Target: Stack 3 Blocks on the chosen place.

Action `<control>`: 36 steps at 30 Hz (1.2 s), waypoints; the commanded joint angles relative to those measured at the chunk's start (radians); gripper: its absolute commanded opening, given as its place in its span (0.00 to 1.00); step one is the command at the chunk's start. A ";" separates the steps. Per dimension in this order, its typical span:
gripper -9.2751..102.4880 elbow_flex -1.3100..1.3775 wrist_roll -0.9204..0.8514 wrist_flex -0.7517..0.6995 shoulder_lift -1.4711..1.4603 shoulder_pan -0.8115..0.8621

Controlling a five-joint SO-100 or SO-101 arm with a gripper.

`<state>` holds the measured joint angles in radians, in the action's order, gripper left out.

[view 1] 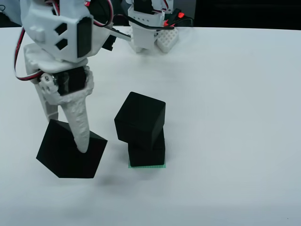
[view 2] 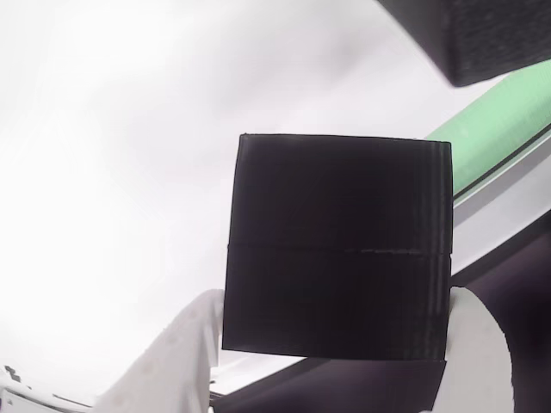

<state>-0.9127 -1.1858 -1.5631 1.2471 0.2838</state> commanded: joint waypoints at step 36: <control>0.22 -0.420 -0.012 0.015 0.623 -0.265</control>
<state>-1.3330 -1.1858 -1.5631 1.8132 0.0123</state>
